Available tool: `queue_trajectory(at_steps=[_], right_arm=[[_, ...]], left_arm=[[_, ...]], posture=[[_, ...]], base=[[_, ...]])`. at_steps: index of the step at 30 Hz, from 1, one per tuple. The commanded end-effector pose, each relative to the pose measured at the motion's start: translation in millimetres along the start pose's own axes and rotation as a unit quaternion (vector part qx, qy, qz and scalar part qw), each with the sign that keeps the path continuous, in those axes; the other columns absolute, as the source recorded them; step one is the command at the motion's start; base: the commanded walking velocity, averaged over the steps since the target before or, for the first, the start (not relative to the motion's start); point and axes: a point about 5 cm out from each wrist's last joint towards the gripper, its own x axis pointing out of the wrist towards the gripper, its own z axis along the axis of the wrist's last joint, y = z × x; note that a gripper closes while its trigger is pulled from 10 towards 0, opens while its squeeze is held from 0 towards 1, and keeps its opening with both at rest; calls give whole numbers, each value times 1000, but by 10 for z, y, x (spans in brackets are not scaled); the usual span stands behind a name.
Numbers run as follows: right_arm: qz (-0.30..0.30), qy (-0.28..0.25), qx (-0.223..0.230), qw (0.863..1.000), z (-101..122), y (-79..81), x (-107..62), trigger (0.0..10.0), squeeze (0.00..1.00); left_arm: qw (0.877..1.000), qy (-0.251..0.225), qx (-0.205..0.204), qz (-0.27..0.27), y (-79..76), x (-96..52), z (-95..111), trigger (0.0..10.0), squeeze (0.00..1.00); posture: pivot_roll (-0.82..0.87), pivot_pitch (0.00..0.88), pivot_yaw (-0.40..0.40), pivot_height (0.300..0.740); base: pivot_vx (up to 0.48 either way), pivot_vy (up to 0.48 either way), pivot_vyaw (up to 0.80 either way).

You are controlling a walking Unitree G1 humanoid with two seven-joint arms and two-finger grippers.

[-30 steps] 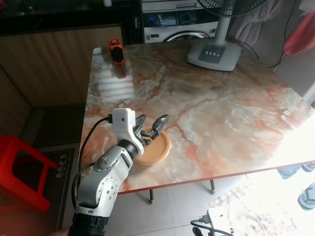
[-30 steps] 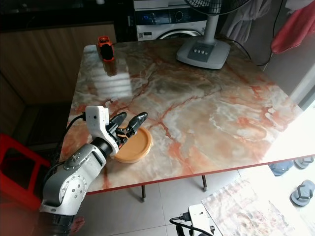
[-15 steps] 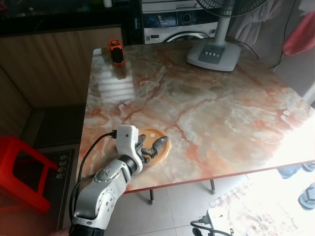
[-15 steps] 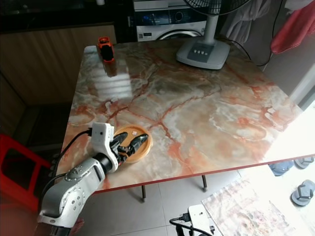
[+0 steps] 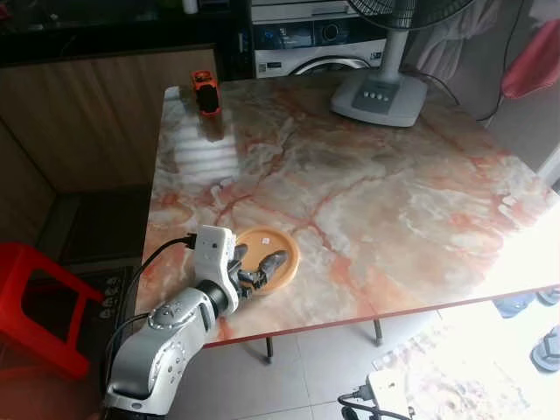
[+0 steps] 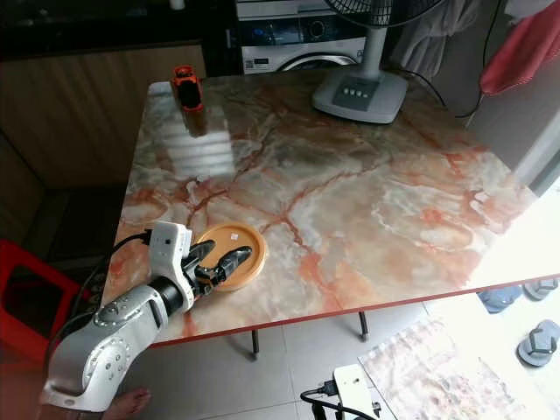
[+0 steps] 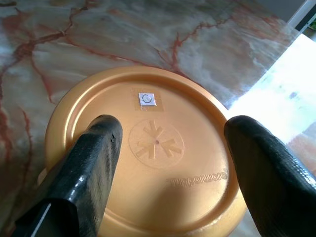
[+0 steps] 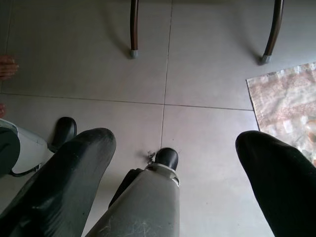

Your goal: Restocking fridge

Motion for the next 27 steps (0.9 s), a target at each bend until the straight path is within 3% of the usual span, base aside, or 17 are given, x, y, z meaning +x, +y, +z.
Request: queue_trajectory(at_steps=[1,17,27], right_arm=[[2,5,-1,1000,-19,-2,-3,10000,0],[1,5,-2,1000,-14,-14,-5,10000,0],[2,7,-4,1000,-18,-29,-9,10000,0]], left_arm=[[1000,12,10,5,45,-42,-7,10000,0],[996,29,75,45,381,-190,119,10000,0],[990,32,115,73,521,-196,161,10000,0]], posture=[[74,55,18,740],[72,62,12,740],[73,62,7,740]], base=[[0,0,0],[0,0,0],[0,0,0]])
